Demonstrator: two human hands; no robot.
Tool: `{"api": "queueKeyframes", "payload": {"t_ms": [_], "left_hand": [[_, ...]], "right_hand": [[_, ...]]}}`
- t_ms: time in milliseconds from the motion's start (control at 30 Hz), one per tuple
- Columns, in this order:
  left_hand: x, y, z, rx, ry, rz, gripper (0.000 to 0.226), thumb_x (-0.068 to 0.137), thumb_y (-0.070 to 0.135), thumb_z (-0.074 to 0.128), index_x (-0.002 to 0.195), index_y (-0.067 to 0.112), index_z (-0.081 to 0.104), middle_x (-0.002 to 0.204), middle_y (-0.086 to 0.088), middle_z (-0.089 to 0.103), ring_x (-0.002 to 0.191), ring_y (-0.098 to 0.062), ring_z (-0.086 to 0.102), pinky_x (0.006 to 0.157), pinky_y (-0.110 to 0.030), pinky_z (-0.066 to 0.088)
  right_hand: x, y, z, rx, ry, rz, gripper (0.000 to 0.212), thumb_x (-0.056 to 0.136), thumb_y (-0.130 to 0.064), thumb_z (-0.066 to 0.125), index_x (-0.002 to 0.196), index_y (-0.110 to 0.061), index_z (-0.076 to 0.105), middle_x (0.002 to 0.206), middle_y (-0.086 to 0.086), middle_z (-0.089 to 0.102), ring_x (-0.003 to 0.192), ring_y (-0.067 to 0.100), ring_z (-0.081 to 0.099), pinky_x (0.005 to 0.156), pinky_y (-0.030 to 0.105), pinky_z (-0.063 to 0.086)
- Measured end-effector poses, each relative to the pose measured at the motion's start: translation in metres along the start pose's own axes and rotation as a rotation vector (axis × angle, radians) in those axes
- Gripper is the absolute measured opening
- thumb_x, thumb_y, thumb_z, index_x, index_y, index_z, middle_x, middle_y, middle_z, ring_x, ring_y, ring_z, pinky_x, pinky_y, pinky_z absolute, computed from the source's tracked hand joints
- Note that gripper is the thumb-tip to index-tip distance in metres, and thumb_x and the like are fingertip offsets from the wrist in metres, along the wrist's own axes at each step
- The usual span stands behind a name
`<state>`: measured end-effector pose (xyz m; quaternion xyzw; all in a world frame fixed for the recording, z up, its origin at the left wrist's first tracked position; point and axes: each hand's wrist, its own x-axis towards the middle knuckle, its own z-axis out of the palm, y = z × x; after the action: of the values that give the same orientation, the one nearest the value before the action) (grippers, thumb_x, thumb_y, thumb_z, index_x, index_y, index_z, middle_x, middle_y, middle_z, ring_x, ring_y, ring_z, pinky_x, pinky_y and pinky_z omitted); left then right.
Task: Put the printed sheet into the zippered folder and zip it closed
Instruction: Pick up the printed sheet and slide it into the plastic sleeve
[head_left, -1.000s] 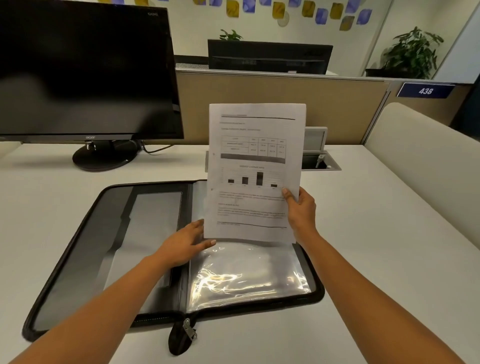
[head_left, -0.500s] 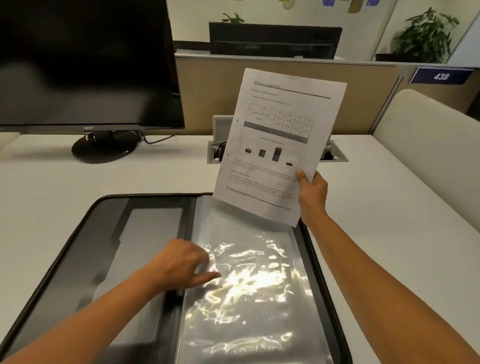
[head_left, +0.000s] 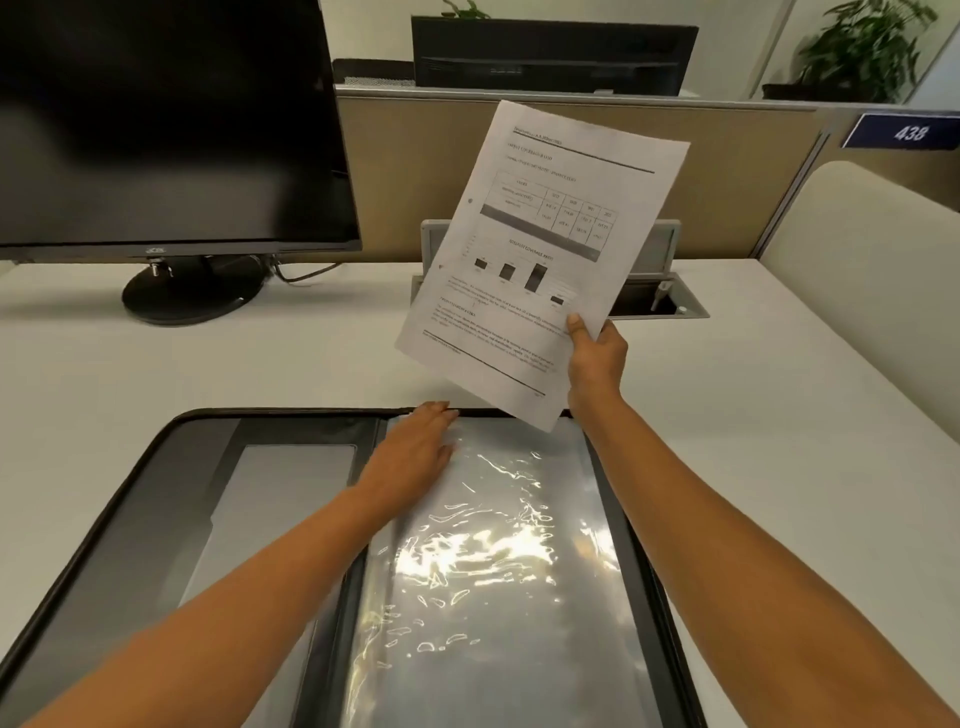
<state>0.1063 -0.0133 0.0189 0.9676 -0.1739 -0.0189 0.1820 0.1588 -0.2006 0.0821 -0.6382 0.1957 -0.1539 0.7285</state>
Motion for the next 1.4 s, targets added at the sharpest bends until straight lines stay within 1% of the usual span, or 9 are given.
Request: {"api": "queueKeyframes", "payload": {"t_ms": [100,333,500,600,700,867,1133,1267,1400], "left_hand": [[0.014,0.006,0.011,-0.007,-0.107,-0.036,0.053,0.097,0.027,0.038,0.145,0.011,0.019,0.155,-0.006,0.016,0.143,-0.018,0.012,0.113,-0.027,0.01],[0.013,0.008,0.028,0.086,-0.056,-0.068,0.048,0.099,0.028,0.031,0.145,0.019,0.018,0.153,-0.001,0.024,0.142,-0.014,0.017,0.111,-0.029,0.024],[0.012,0.005,0.026,-0.061,0.163,-0.099,0.043,0.091,0.024,0.051,0.133,0.024,0.044,0.126,-0.001,0.059,0.118,-0.02,0.052,0.091,-0.033,0.044],[0.022,0.004,0.018,-0.153,0.196,-0.112,0.04,0.082,0.021,0.062,0.122,0.024,0.056,0.104,0.002,0.064,0.104,-0.018,0.055,0.088,-0.032,0.038],[0.031,0.005,0.013,-0.174,0.129,-0.144,0.03,0.078,0.028,0.067,0.108,0.027,0.065,0.092,0.008,0.05,0.097,-0.013,0.05,0.081,-0.03,0.027],[0.035,0.005,0.012,-0.282,0.117,-0.136,0.02,0.072,0.027,0.073,0.089,0.025,0.063,0.095,0.009,0.045,0.09,-0.008,0.044,0.08,-0.029,0.024],[0.027,0.008,0.011,-0.288,0.201,-0.013,0.02,0.075,0.016,0.072,0.091,0.02,0.061,0.086,0.015,0.054,0.089,-0.008,0.047,0.074,-0.025,0.037],[0.026,0.005,0.007,-0.246,0.213,0.04,0.021,0.077,0.021,0.07,0.096,0.019,0.061,0.087,0.011,0.06,0.083,-0.006,0.045,0.07,-0.025,0.04],[0.026,-0.002,-0.001,-0.239,0.184,0.056,0.028,0.076,0.023,0.071,0.102,0.021,0.061,0.088,0.009,0.065,0.082,-0.007,0.05,0.071,-0.026,0.044]], "right_hand": [[0.007,0.001,0.006,0.031,-0.011,0.013,0.009,0.092,-0.025,0.051,0.1,-0.02,0.051,0.102,0.001,0.059,0.077,0.009,0.055,0.076,0.035,0.047],[0.019,0.006,0.017,0.108,0.007,0.059,0.01,0.092,-0.021,0.051,0.102,-0.019,0.053,0.103,0.002,0.059,0.086,0.017,0.056,0.077,0.036,0.048],[0.023,0.012,0.02,0.158,-0.005,0.096,0.01,0.092,-0.018,0.051,0.101,-0.019,0.054,0.1,0.003,0.06,0.088,0.019,0.057,0.08,0.038,0.05],[0.025,0.013,0.021,0.171,-0.012,0.111,0.008,0.092,-0.017,0.051,0.099,-0.02,0.054,0.098,0.002,0.06,0.088,0.02,0.057,0.078,0.037,0.05],[0.027,0.013,0.022,0.214,-0.032,0.12,0.01,0.092,-0.016,0.051,0.1,-0.021,0.053,0.096,0.001,0.06,0.082,0.015,0.057,0.07,0.033,0.05],[0.032,0.009,0.027,0.263,-0.04,0.165,0.011,0.092,-0.016,0.052,0.101,-0.021,0.053,0.089,-0.002,0.061,0.08,0.015,0.057,0.071,0.034,0.05],[0.027,0.021,0.035,0.14,-0.085,0.178,0.008,0.091,-0.02,0.052,0.099,-0.022,0.054,0.096,0.0,0.061,0.088,0.02,0.058,0.079,0.039,0.05],[0.028,0.024,0.028,0.004,-0.121,0.184,0.009,0.091,-0.024,0.052,0.1,-0.023,0.052,0.103,0.001,0.061,0.081,0.016,0.058,0.075,0.039,0.049],[0.037,0.021,0.014,-0.097,-0.131,0.22,0.022,0.091,-0.022,0.052,0.112,-0.017,0.054,0.117,0.007,0.061,0.092,0.023,0.058,0.081,0.043,0.05]]}}
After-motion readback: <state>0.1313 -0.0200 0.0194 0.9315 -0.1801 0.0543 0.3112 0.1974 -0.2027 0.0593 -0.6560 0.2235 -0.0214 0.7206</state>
